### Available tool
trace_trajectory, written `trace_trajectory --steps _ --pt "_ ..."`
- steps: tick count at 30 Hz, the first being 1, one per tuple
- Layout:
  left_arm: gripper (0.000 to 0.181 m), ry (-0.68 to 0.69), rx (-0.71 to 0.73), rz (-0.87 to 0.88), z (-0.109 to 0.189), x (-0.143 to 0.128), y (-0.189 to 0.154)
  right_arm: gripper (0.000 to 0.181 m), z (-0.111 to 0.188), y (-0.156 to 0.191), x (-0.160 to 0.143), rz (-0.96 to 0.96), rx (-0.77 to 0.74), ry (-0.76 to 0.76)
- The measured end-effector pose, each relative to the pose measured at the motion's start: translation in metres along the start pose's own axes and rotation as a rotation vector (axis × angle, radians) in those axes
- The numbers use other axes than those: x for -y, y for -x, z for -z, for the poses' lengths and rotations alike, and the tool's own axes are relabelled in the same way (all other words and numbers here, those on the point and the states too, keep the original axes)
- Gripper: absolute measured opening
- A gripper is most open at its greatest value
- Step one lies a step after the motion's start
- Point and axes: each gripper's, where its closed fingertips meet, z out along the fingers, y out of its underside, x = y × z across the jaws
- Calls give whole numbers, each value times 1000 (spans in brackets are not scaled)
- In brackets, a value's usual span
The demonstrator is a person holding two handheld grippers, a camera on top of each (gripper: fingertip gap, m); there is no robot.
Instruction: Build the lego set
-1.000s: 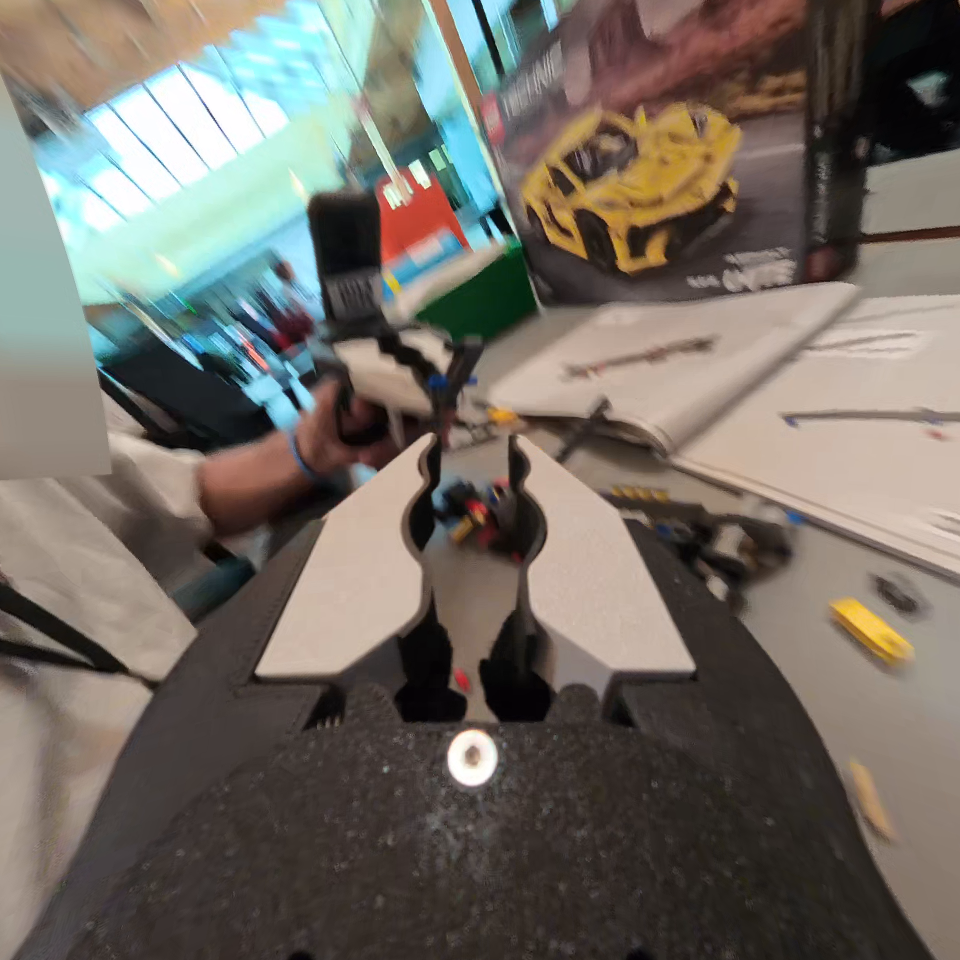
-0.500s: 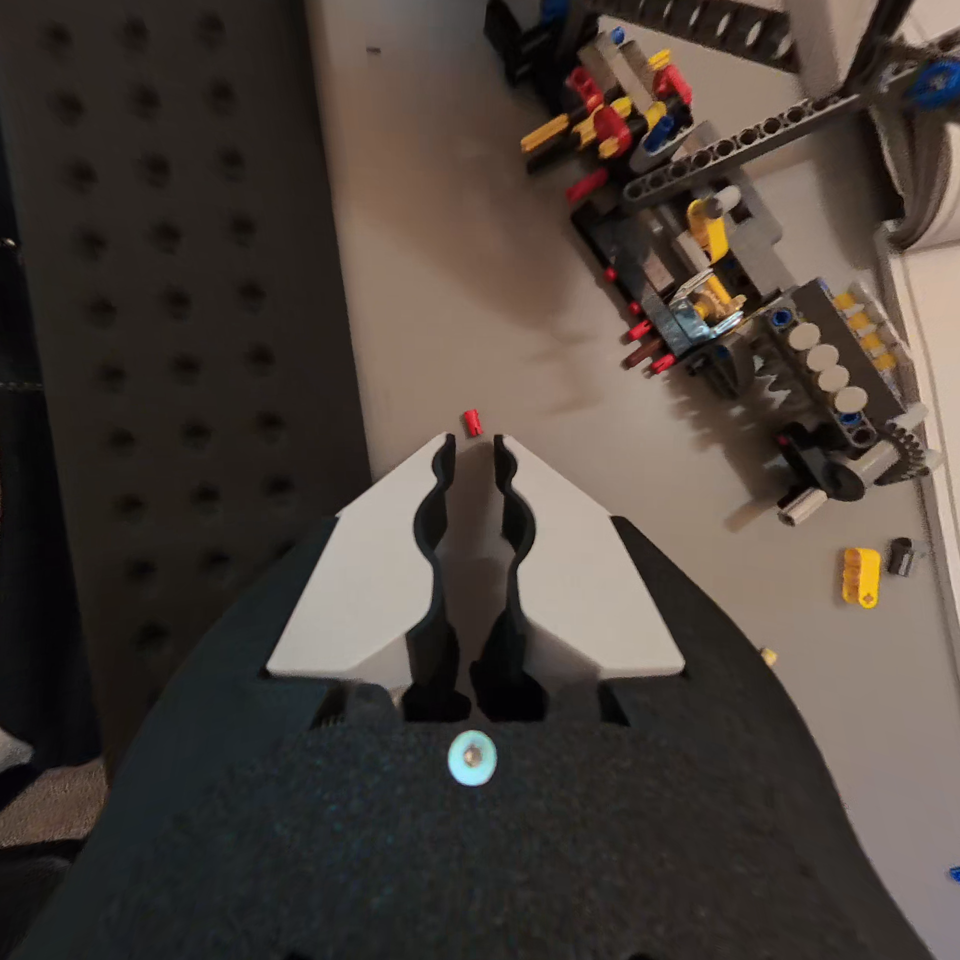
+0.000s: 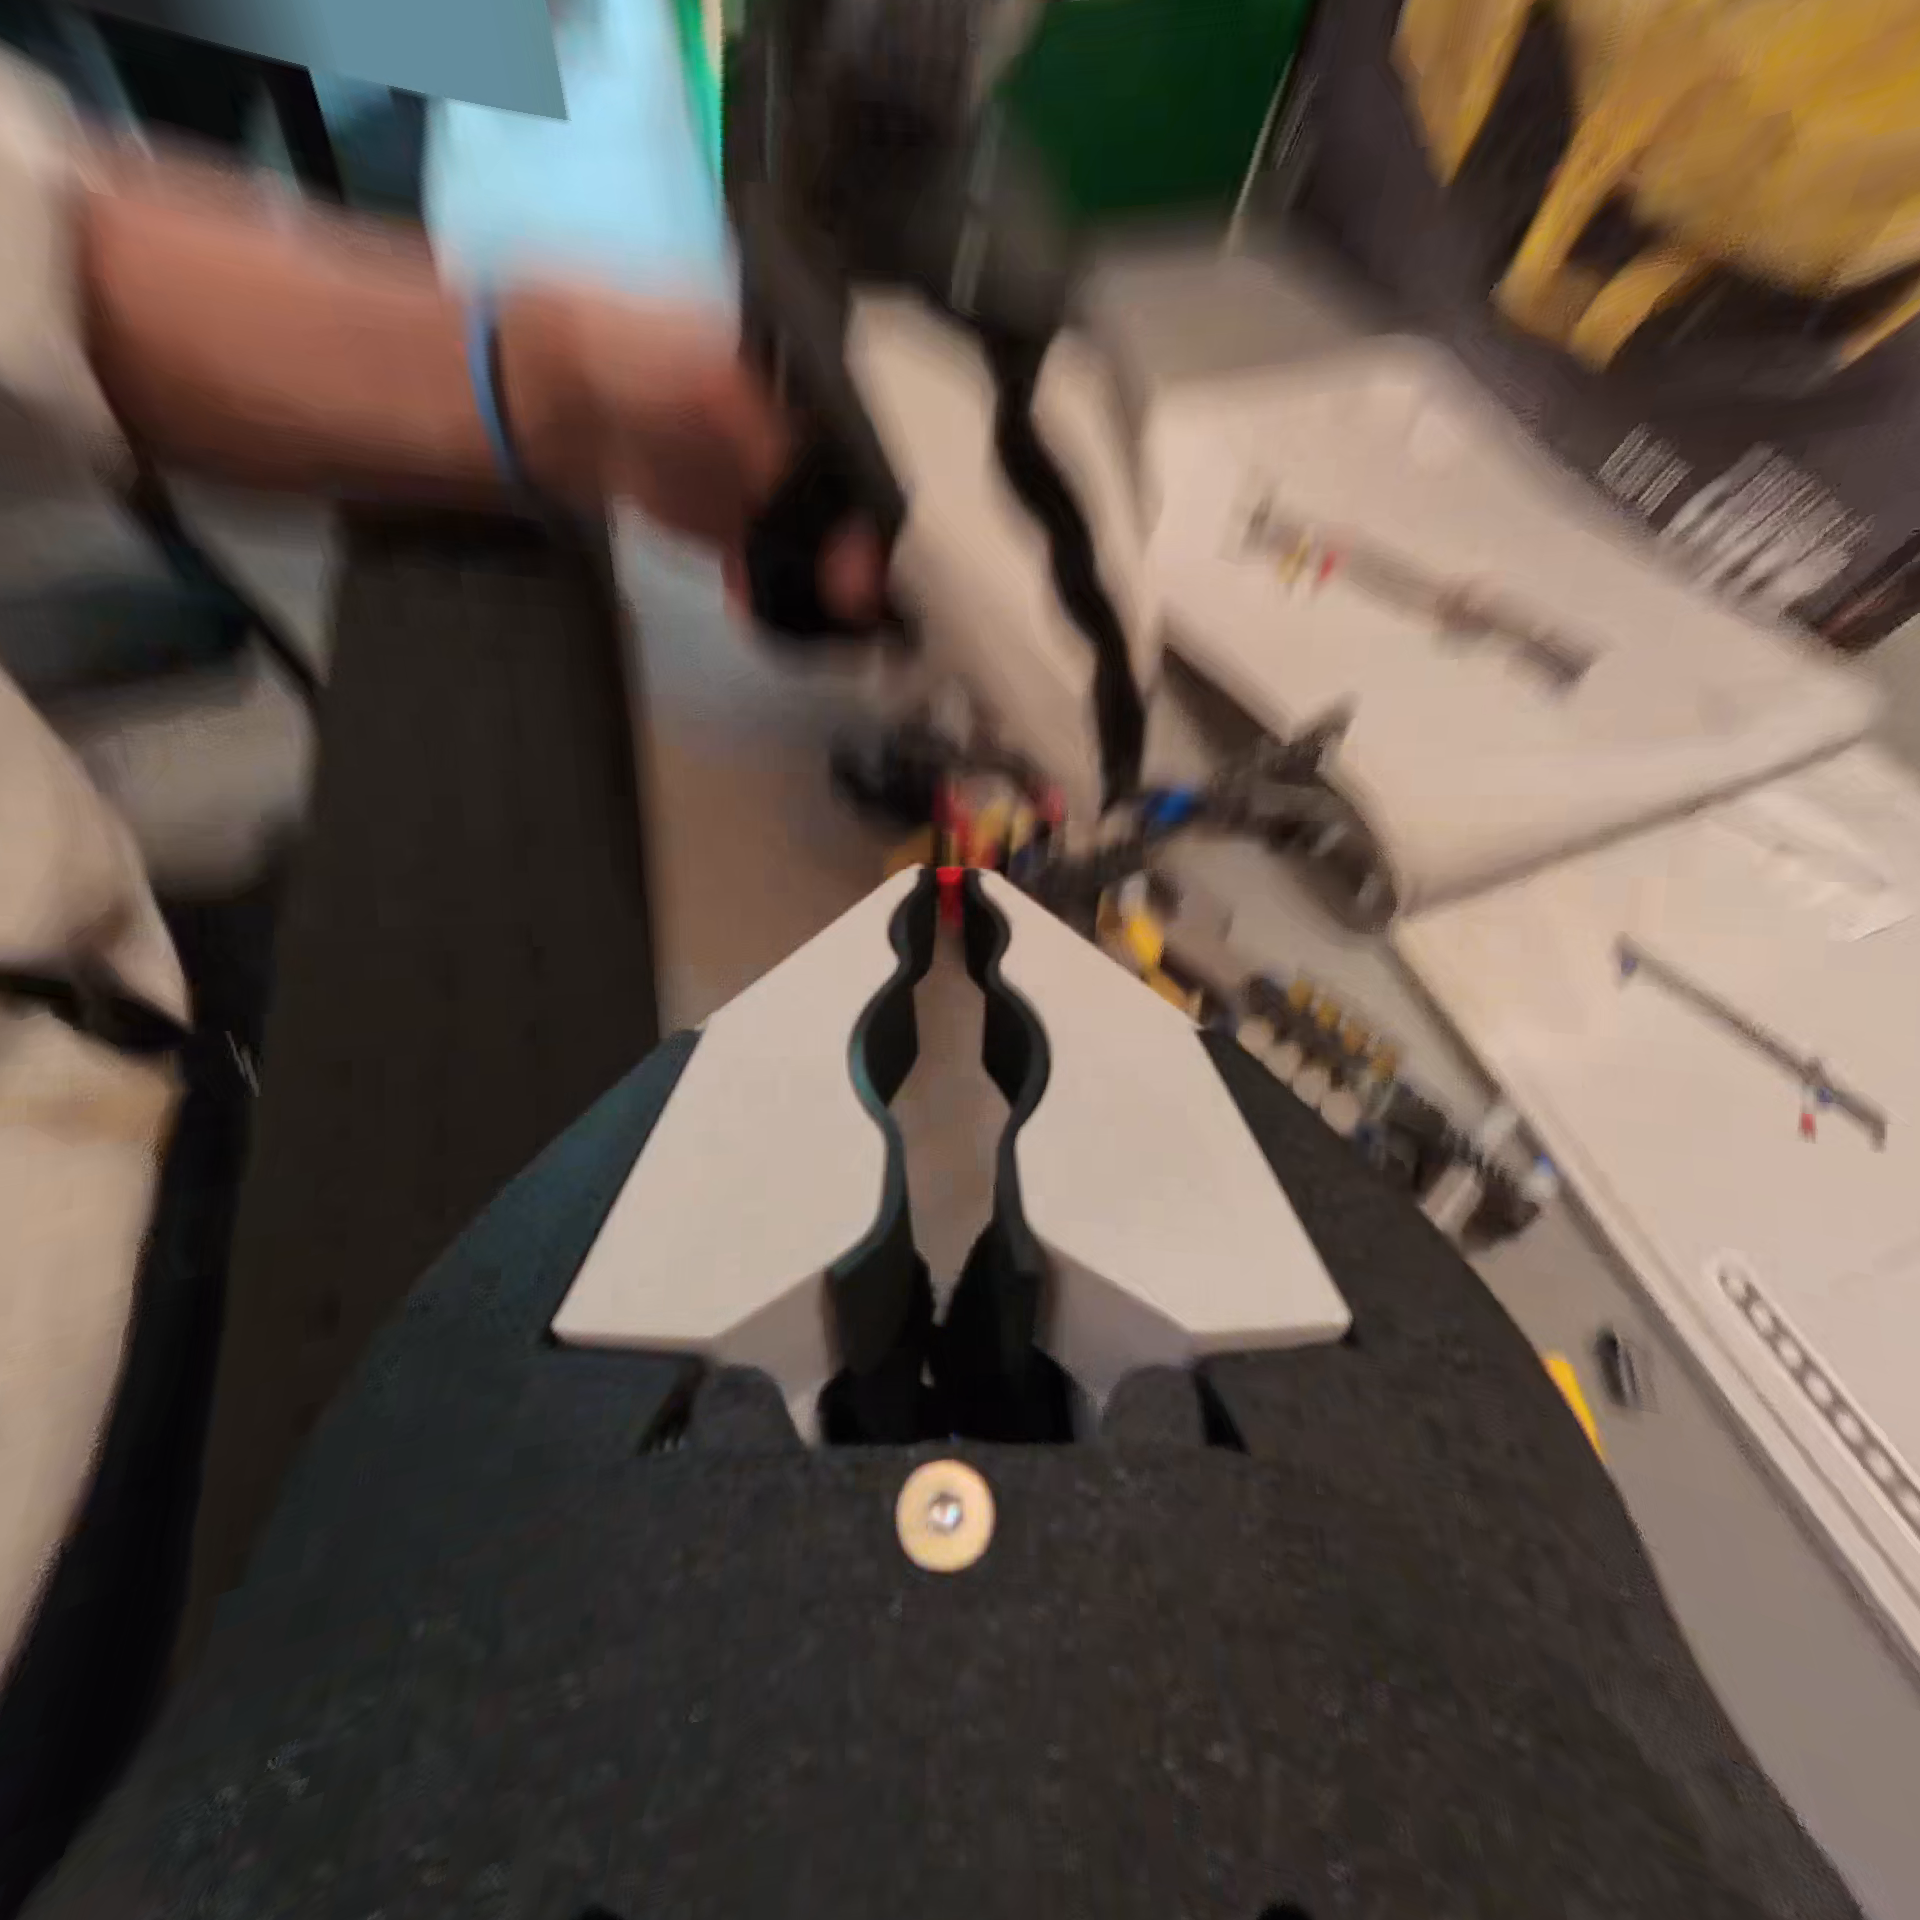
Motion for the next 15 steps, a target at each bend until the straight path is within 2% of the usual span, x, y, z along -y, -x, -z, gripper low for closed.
trace_trajectory --steps 2,3,5,7,8,11,15 --pt "7 -21 -38 42 0 3 -4 4 13 -8 40 -89 -23 -279" --pt "7 -30 -50 61 1 4 -4 4 17 -18 44 -116 -73 -337" --pt "7 -39 -55 78 2 5 -3 4 21 -29 33 -153 -117 -361" --pt "7 -64 -68 87 4 9 -5 4 27 -26 31 -252 -50 -441" --pt "7 -76 -83 94 5 12 -7 4 24 -27 26 -276 -58 -424" --pt "7 -87 -115 107 5 14 -12 4 14 -29 18 -174 -163 -374" --pt "7 -93 -122 99 4 14 -15 4 2 -22 17 -155 -148 -349"
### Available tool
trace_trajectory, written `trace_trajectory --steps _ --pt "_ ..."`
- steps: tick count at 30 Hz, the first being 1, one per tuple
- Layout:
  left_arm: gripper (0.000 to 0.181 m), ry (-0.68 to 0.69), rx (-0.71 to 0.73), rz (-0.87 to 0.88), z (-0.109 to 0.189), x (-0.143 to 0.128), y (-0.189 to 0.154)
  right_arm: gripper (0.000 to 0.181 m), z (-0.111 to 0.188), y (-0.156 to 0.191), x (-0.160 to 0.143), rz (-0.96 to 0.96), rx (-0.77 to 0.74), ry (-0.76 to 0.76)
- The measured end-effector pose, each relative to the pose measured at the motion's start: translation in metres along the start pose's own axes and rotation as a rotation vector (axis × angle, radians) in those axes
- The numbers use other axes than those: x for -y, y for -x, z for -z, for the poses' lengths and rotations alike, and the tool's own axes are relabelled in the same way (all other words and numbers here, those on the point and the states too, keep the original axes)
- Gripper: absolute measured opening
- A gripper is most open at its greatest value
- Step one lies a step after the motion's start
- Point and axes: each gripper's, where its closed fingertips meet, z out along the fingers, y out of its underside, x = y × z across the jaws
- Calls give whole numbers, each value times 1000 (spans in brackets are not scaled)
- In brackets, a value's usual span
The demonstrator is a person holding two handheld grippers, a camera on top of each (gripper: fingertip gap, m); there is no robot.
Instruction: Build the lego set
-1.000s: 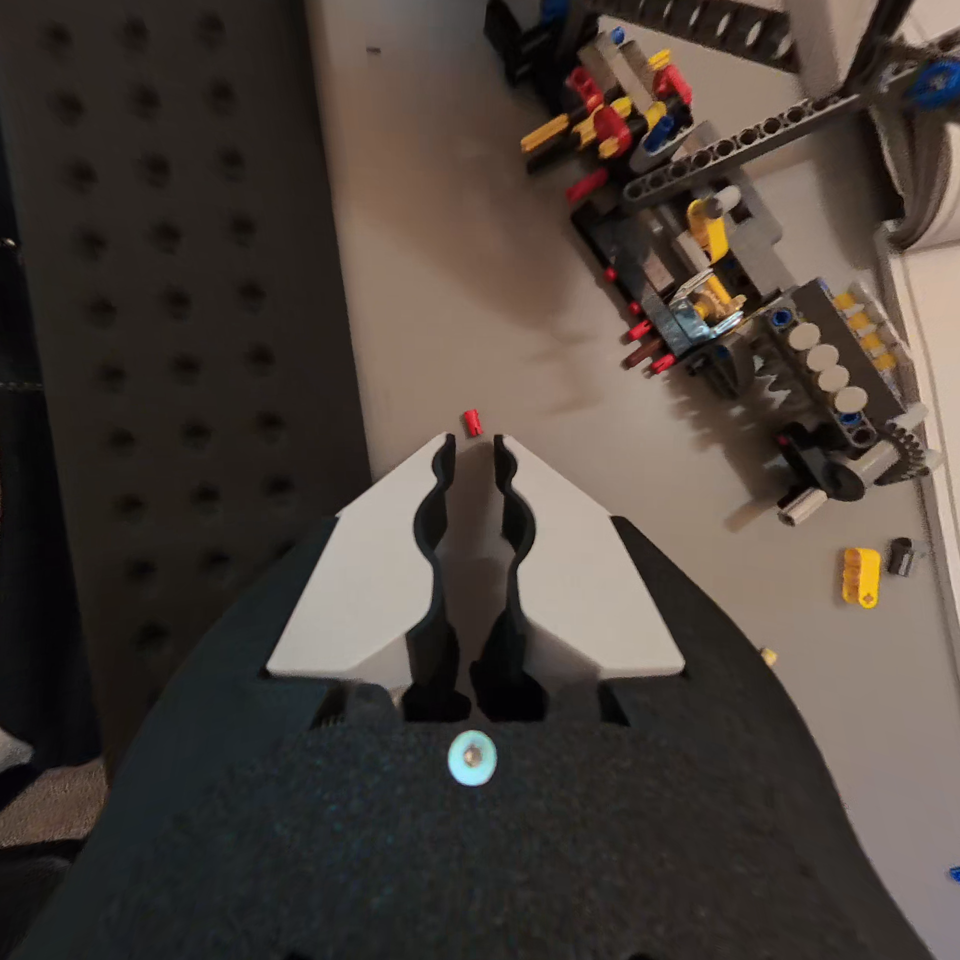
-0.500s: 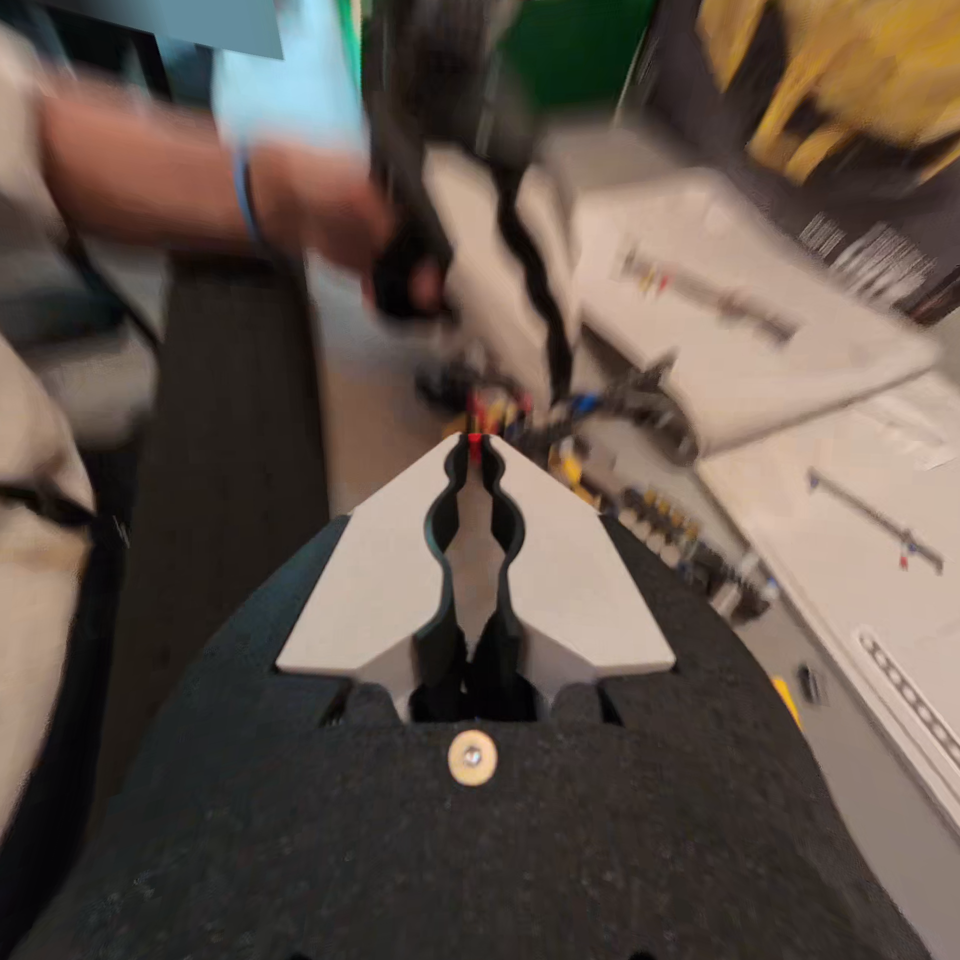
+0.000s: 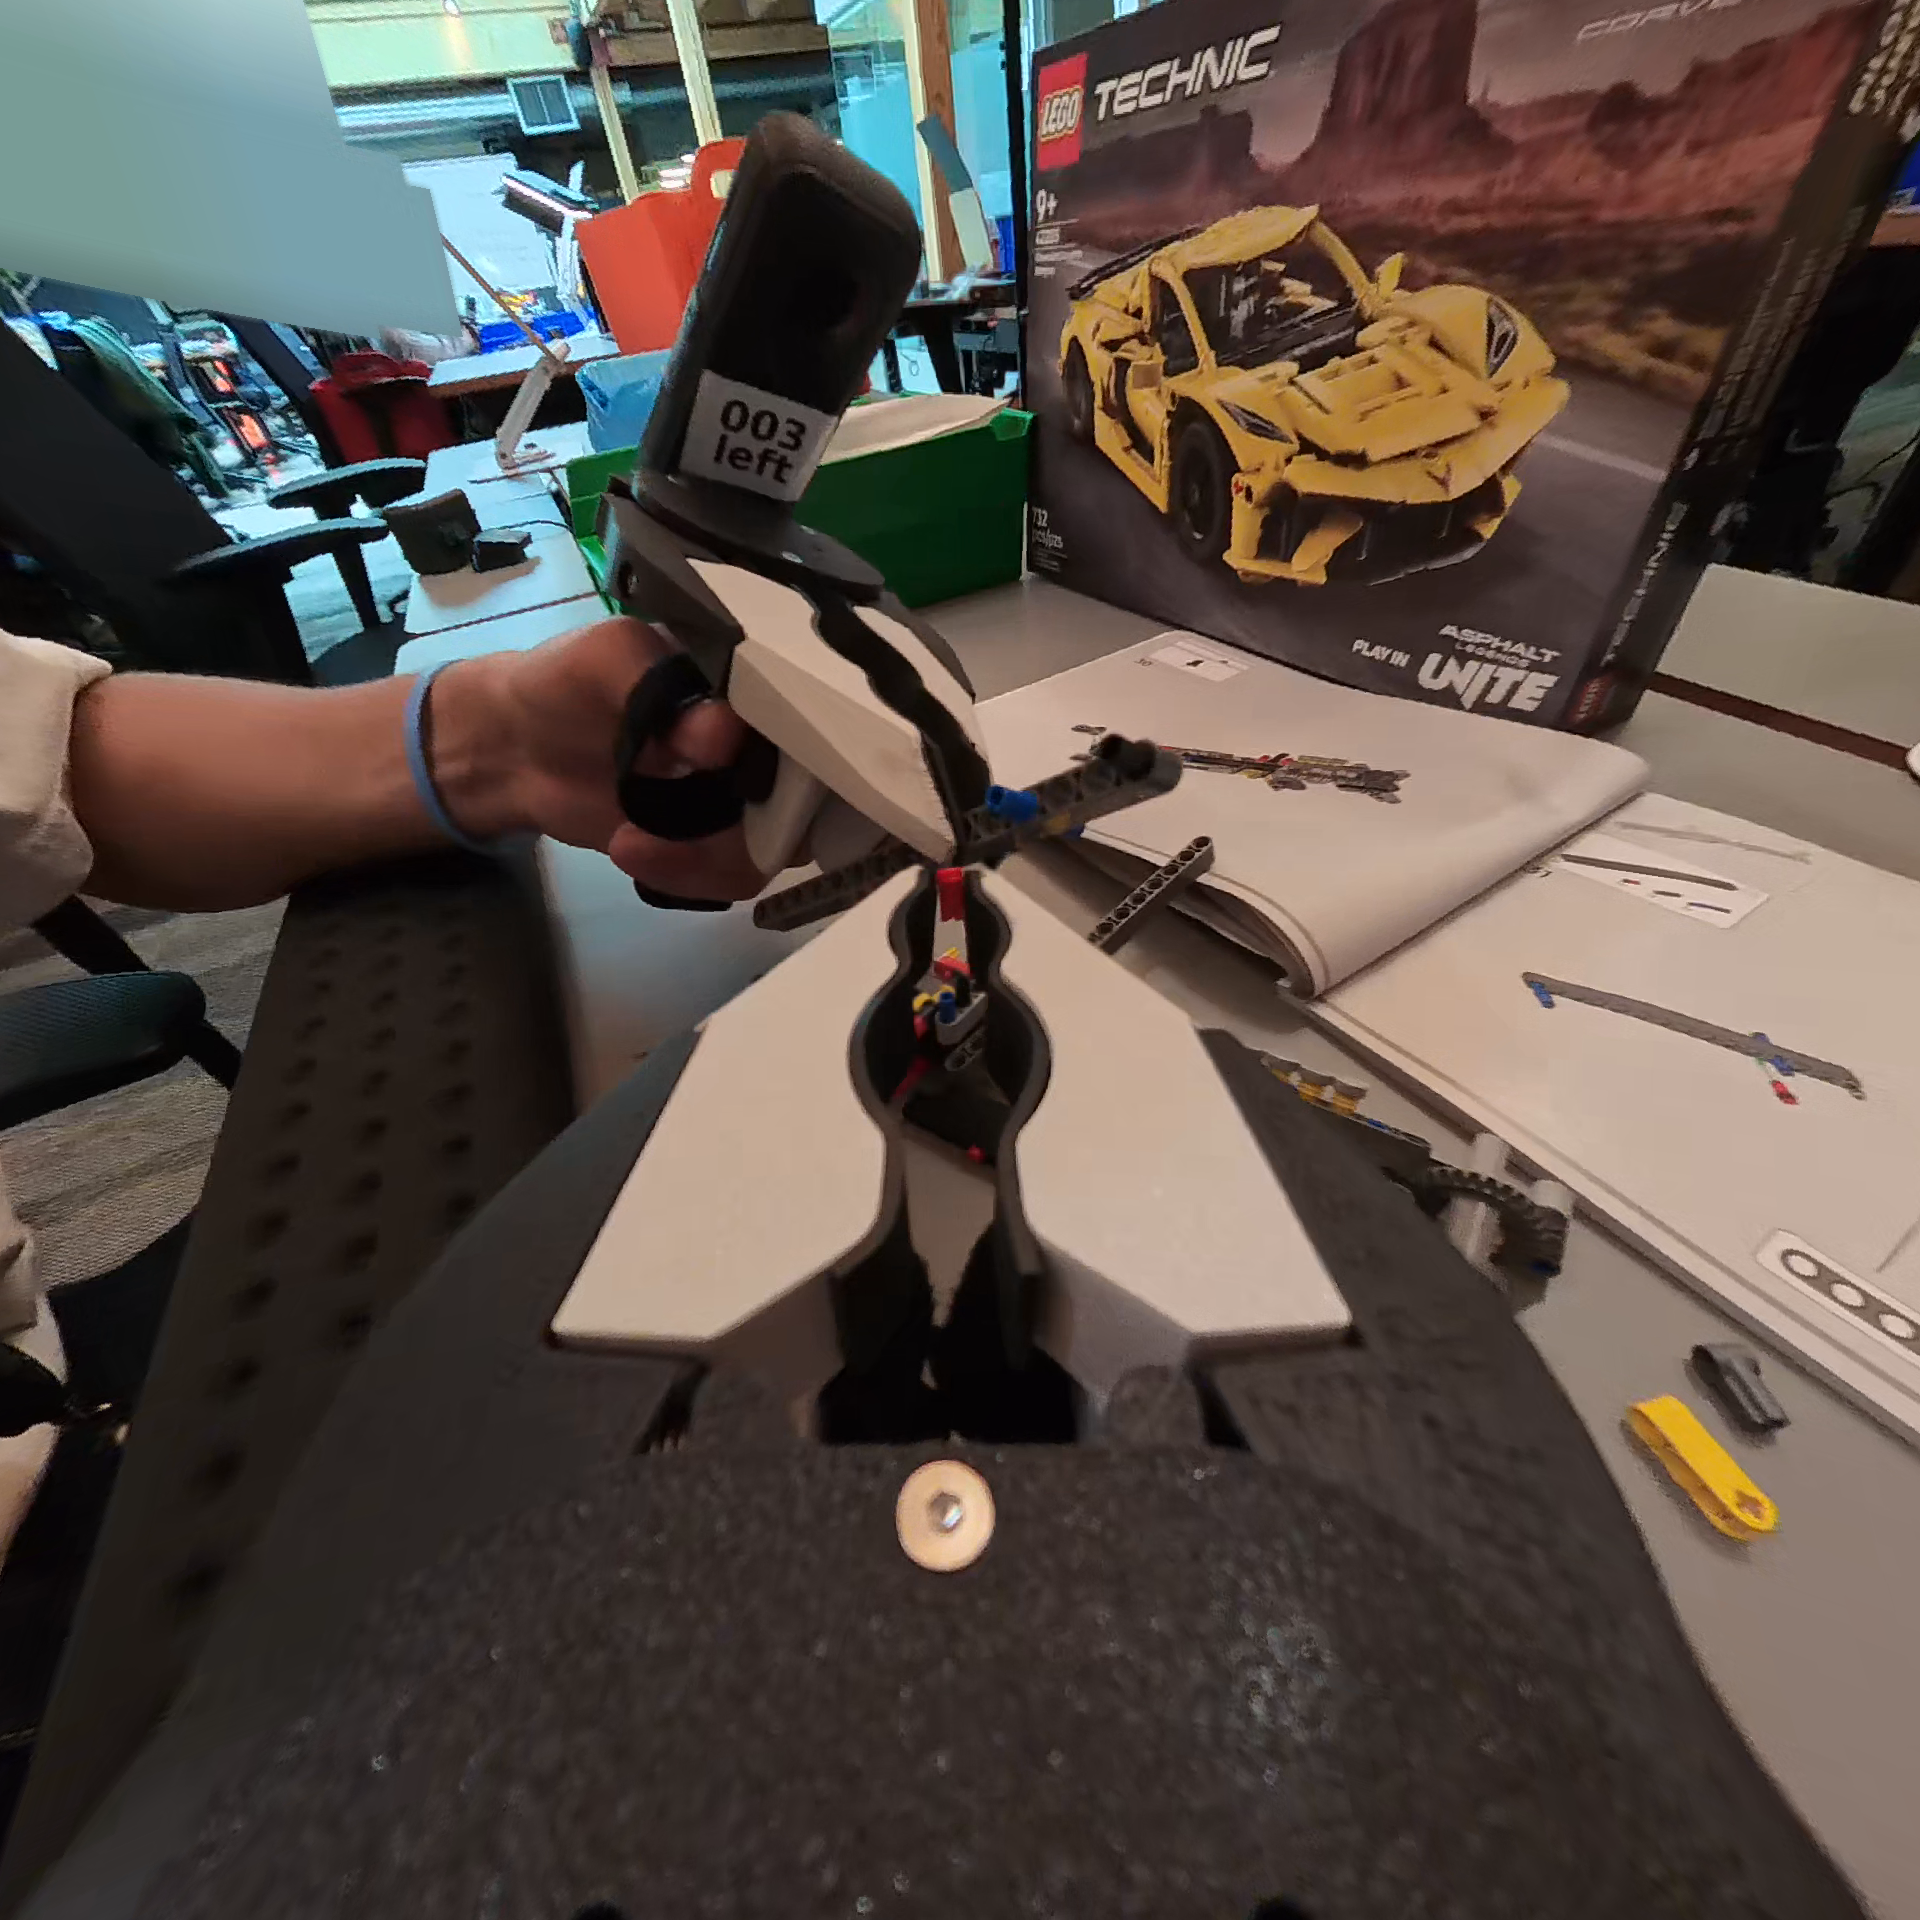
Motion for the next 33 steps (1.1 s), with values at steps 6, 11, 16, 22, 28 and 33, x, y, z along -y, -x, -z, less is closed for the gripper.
trace_trajectory --steps 6,11,16,22,28,33 --pt "7 -5 3 -16 0 1 -2 4 -3 0 0 -19 10 -12" --pt "7 -13 12 -17 4 4 0 4 -1 0 5 -21 9 -45" --pt "7 -4 -3 -31 0 2 -5 5 -4 0 1 -21 11 -24" --pt "7 -41 21 -19 8 11 2 4 -1 -1 5 -36 14 -52" --pt "7 -10 8 -41 2 4 -3 5 -2 -2 5 -36 13 -55" --pt "7 -14 16 -35 2 4 -1 5 0 -2 9 -52 25 -78"
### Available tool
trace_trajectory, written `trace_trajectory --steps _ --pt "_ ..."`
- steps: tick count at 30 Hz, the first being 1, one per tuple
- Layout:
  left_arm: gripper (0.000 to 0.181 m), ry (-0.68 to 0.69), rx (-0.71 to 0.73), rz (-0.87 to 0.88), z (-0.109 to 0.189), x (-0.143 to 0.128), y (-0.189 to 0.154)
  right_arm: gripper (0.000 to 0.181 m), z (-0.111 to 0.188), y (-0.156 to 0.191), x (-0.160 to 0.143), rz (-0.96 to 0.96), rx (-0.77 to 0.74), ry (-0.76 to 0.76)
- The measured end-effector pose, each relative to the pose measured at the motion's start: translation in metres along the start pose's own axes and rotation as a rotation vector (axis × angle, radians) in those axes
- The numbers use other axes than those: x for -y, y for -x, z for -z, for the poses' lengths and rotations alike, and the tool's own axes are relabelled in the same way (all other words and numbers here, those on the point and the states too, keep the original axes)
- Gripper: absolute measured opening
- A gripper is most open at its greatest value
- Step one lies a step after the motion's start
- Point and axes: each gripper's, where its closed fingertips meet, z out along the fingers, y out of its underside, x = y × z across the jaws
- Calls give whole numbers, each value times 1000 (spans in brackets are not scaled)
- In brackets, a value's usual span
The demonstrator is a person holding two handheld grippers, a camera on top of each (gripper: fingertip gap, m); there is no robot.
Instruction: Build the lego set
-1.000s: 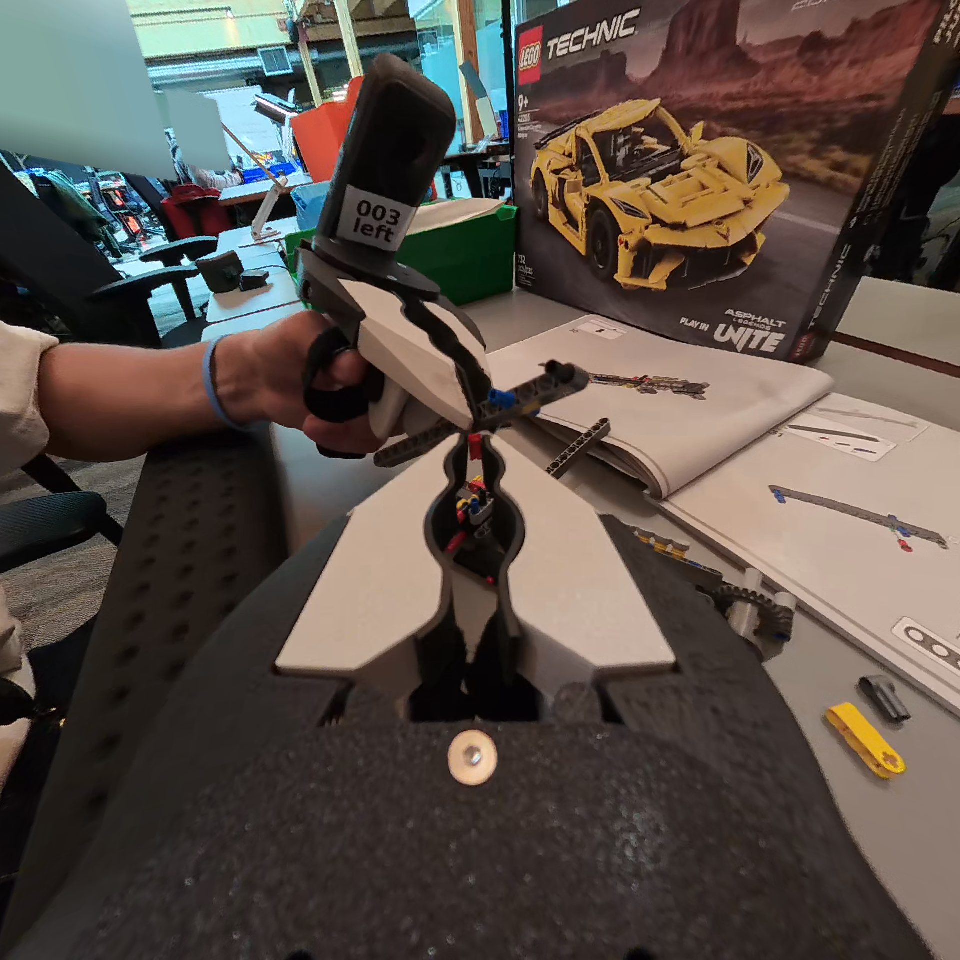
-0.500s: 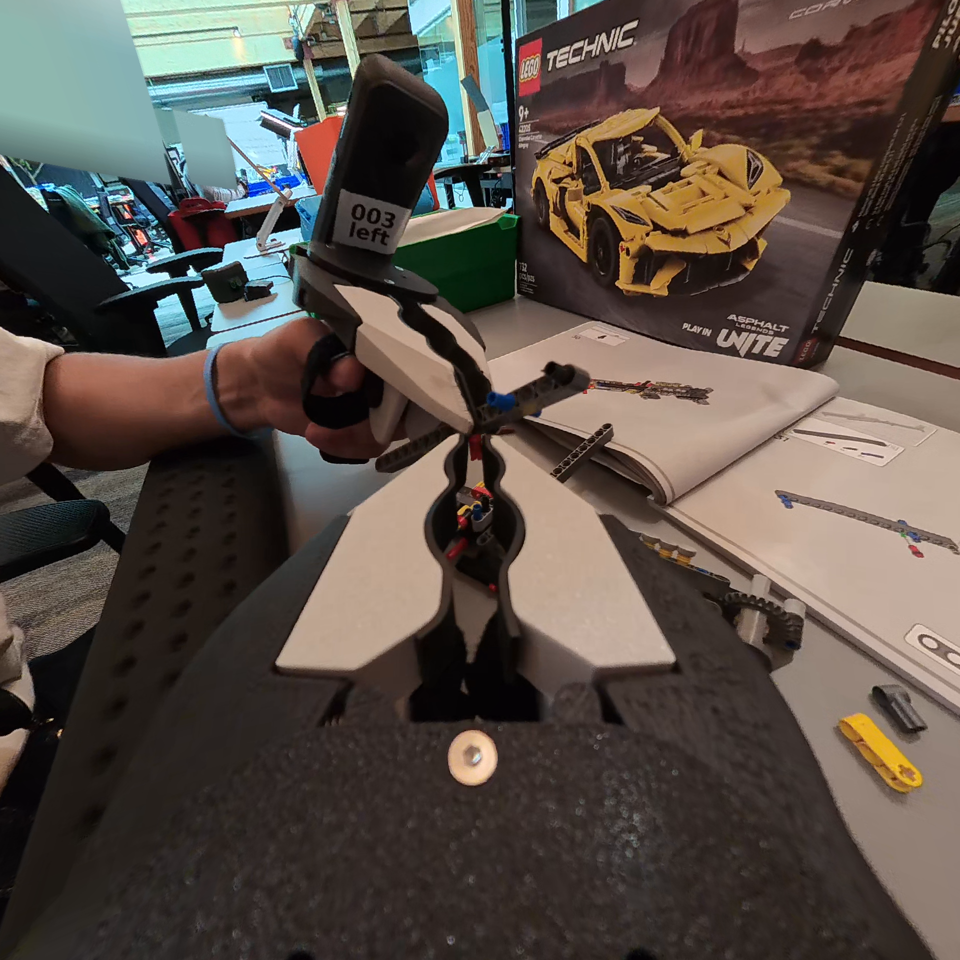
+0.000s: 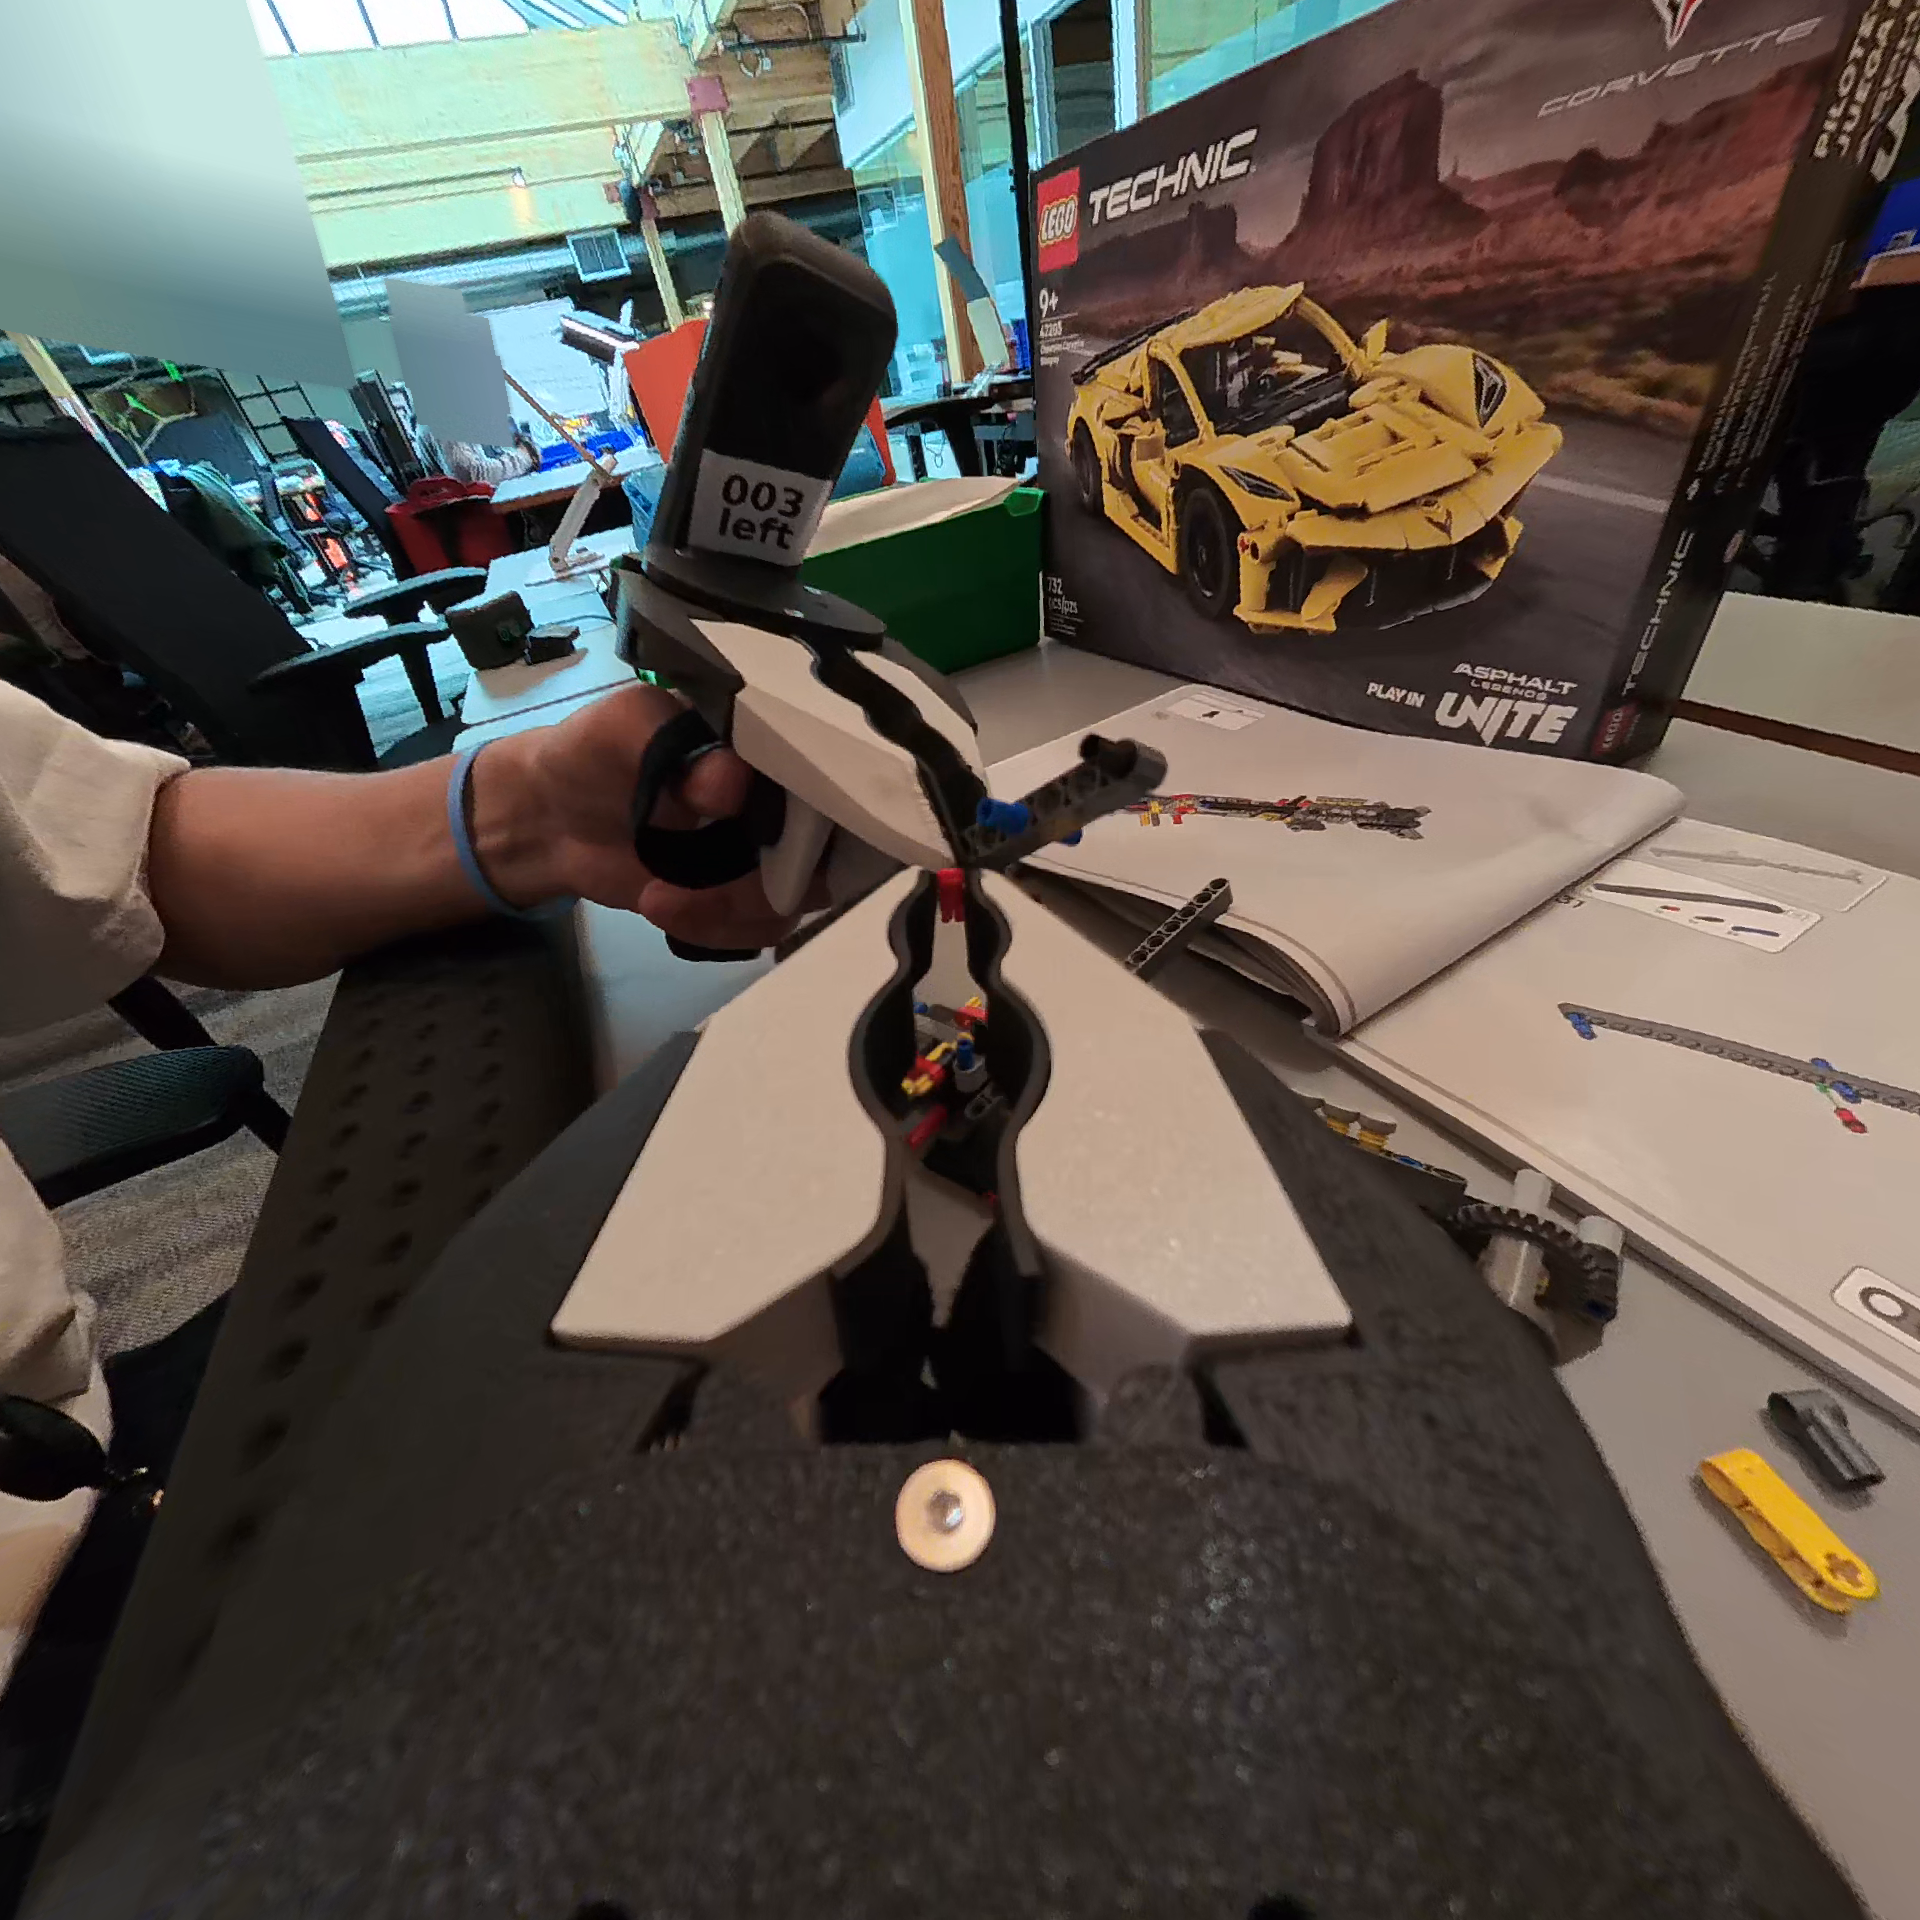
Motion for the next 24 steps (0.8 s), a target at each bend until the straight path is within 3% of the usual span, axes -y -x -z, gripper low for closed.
trace_trajectory --steps 20,24 --pt "7 2 18 4 -3 -2 2 4 -3 1 -5 58 -12 10" --pt "7 14 50 -35 0 -2 6 4 18 -21 -20 155 -121 139"
